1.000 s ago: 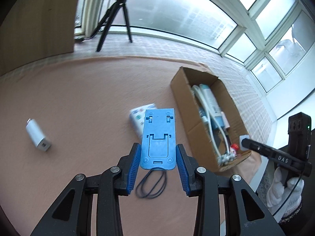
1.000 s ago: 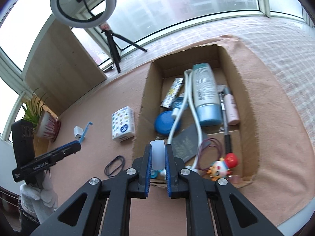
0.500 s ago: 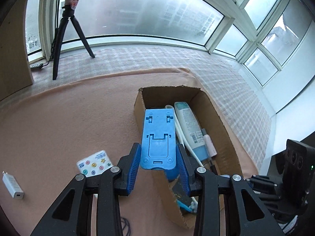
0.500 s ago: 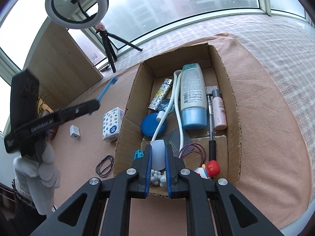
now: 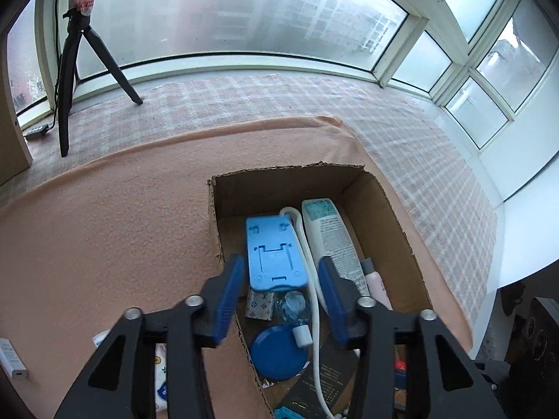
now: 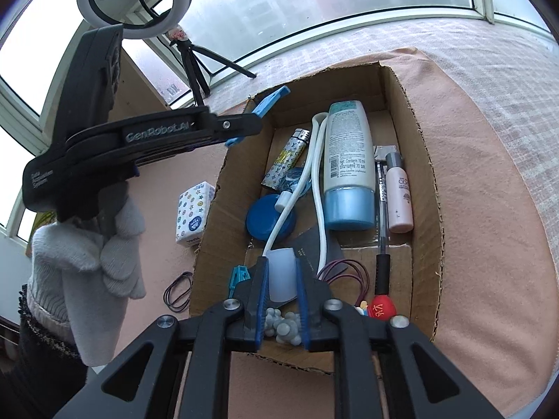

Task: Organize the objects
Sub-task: 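Carry the phone stand and white cap over the box and release both, then move the right gripper to the white tissue pack and grasp it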

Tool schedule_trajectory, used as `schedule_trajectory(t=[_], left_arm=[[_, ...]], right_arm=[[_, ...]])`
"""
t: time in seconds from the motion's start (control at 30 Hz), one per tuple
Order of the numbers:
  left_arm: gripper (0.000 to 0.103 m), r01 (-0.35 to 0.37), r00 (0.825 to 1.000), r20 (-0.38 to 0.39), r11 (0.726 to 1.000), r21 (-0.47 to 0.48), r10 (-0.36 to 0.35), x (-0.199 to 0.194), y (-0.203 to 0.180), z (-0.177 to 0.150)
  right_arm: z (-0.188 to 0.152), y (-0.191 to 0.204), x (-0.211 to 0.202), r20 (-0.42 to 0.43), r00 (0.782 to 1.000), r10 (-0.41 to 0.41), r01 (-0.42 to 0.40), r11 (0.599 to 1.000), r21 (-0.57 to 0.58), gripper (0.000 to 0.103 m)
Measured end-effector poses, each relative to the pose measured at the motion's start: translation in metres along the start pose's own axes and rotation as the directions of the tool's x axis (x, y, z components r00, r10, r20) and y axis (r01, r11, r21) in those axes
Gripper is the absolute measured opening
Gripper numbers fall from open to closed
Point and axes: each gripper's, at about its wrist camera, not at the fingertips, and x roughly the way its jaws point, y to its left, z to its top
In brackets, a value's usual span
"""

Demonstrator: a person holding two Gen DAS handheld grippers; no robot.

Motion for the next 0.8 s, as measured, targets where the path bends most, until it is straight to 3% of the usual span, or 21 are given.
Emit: schedule_trajectory(t=[0.17, 0.33, 0.47, 0.6, 0.8], left_arm=[[0.061, -0.038, 0.999, 0.014, 0.999, 0.038, 0.037, -0.013, -0.003, -0.003], [0.061, -0.061, 0.997, 0.054, 0.998, -0.01, 0.062, -0.047, 0.02, -0.012], [0.061, -0.108, 0.99, 0.085, 0.991, -0.079, 0.115, -0.089, 0.06, -0.031], [0.062, -0.164, 0.978, 0.105, 0.972, -0.166, 0.182, -0.131, 0.106, -0.062], [0.062, -0.193, 0.972, 0.089, 0.954, -0.227, 0.218, -0.169, 0.163, -0.115]], right_arm=[[0.0, -0.002, -0.005, 0.023, 1.0, -0.019, 0.019, 1.0, -0.002, 0.043], [-0.001, -0.002, -0.009, 0.03, 0.999, -0.013, 0.013, 1.0, 0.002, 0.043], [-0.002, 0.0, -0.012, 0.038, 0.999, 0.009, -0.009, 1.0, 0.01, 0.043], [-0.004, 0.006, -0.014, 0.044, 0.998, 0.045, -0.045, 0.999, 0.019, 0.043], [-0.011, 0.035, -0.014, 0.043, 0.996, 0.083, -0.084, 0.996, 0.004, 0.043]])
